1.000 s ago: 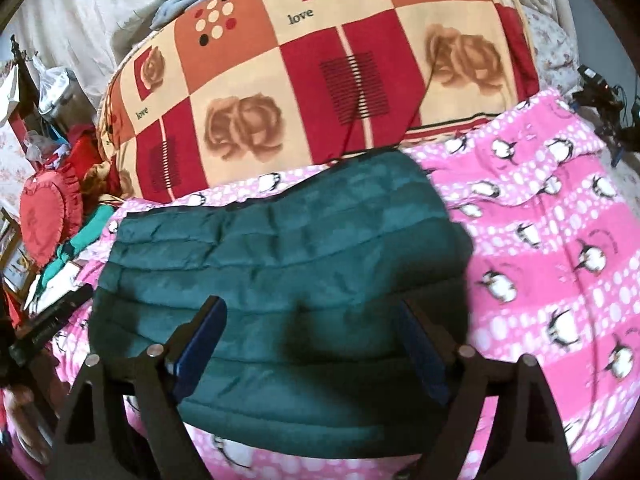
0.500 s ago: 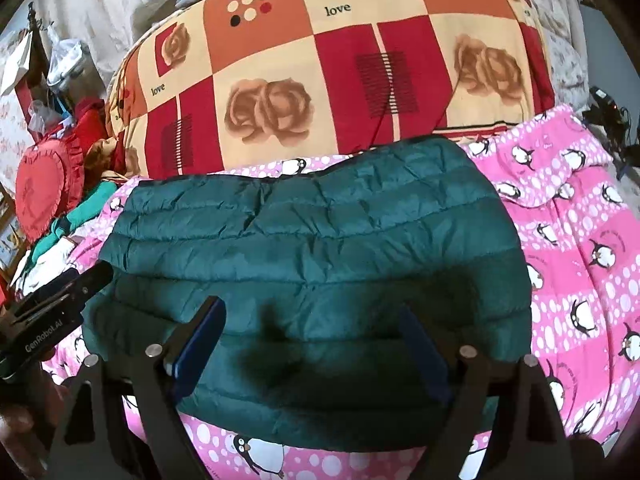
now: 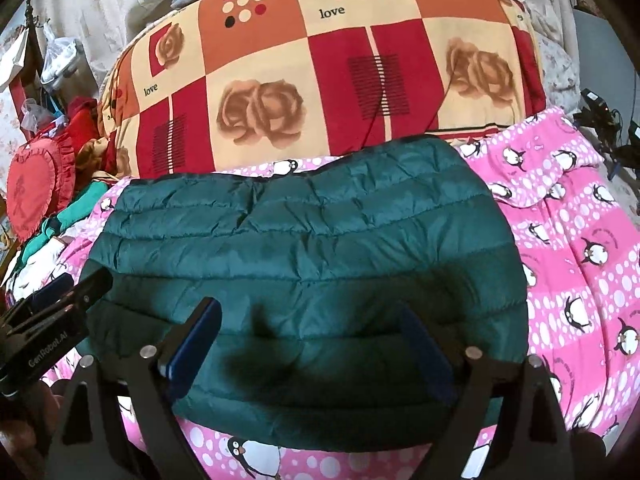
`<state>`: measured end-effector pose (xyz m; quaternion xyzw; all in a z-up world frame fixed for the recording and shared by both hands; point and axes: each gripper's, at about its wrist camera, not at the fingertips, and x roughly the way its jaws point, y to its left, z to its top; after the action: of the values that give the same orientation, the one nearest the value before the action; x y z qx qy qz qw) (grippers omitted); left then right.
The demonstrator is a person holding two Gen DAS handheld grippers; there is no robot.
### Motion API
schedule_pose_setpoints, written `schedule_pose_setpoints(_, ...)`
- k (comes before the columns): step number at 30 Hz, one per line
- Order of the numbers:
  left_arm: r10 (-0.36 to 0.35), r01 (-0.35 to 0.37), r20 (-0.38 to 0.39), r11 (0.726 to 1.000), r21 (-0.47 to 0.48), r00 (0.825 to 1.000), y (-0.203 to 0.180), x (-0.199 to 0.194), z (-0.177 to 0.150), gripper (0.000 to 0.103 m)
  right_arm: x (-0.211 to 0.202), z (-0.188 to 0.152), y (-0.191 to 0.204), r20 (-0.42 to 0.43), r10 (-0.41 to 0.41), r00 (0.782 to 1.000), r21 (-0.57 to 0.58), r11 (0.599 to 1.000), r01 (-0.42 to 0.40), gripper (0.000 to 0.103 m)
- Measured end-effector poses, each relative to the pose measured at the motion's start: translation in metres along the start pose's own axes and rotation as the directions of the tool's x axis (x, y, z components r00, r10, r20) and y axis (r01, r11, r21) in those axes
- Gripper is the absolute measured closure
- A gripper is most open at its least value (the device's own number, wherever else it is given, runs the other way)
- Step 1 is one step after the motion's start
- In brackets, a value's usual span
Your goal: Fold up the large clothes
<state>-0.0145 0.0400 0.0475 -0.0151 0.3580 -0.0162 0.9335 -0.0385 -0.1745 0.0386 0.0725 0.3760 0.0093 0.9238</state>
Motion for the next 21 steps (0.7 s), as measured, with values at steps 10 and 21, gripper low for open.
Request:
schedule_pose_setpoints(10, 0.005, -0.005, 0.003, 1.000, -0.002, 1.000, -0.0005, 0.0000, -0.0013, 0.051, 0.0037, -0.0018, 0.0002, -0.013, 0.003, 1.000, -0.001, 1.000, -0.003, 0.009)
schedule_pose_setpoints(21, 0.001, -0.001, 0.000, 1.000, -0.003, 1.000, -0.0024, 0.0005, -0.0024, 0.052, 0.0036, -0.0026, 0.0005, -0.014, 0.004, 1.000, -0.007, 1.000, -0.004, 0.009)
